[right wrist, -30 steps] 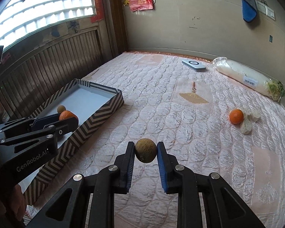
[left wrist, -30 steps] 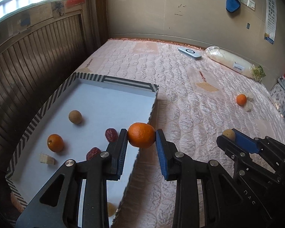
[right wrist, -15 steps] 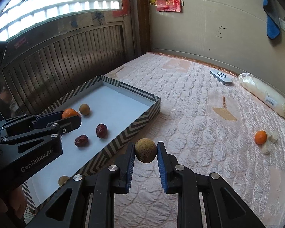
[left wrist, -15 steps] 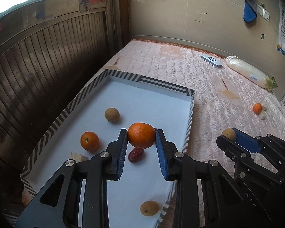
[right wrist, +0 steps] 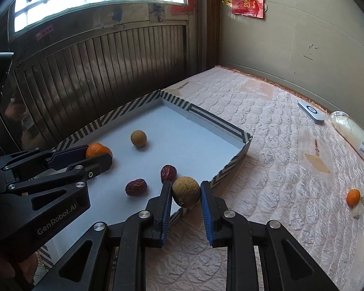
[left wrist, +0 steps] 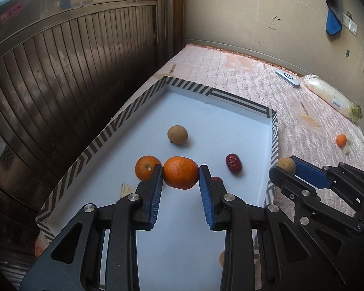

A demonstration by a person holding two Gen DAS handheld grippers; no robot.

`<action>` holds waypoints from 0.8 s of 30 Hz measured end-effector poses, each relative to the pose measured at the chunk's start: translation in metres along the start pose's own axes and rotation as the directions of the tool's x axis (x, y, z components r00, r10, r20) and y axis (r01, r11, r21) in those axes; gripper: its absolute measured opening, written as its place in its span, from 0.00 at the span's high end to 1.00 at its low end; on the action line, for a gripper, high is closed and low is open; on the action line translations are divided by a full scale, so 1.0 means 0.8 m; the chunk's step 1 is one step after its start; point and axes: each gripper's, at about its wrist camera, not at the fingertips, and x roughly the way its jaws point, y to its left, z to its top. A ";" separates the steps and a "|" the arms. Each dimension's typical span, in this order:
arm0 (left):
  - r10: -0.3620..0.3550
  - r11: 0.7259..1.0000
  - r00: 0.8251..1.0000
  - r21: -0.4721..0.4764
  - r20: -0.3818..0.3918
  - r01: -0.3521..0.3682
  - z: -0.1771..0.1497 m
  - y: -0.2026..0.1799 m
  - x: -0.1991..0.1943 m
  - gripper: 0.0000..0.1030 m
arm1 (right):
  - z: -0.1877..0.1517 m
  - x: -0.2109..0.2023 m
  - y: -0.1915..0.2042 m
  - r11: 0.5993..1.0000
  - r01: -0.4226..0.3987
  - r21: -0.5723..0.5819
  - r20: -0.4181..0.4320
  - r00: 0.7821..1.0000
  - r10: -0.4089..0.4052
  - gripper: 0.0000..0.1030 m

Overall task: Organize fruits
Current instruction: 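Carry the orange and the tan round fruit over the striped-rim tray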

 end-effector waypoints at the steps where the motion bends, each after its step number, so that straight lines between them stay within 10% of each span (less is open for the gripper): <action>1: -0.001 1.000 1.000 -0.002 -0.003 0.001 -0.001 0.002 0.001 0.71 | 0.001 0.002 0.003 1.000 -0.004 -0.005 -0.004 1.000 0.004 0.78; 24: -0.001 1.000 0.998 -0.011 -0.058 0.000 -0.015 0.017 0.020 0.71 | -0.007 0.039 0.039 0.996 -0.059 -0.062 -0.073 0.996 0.054 0.78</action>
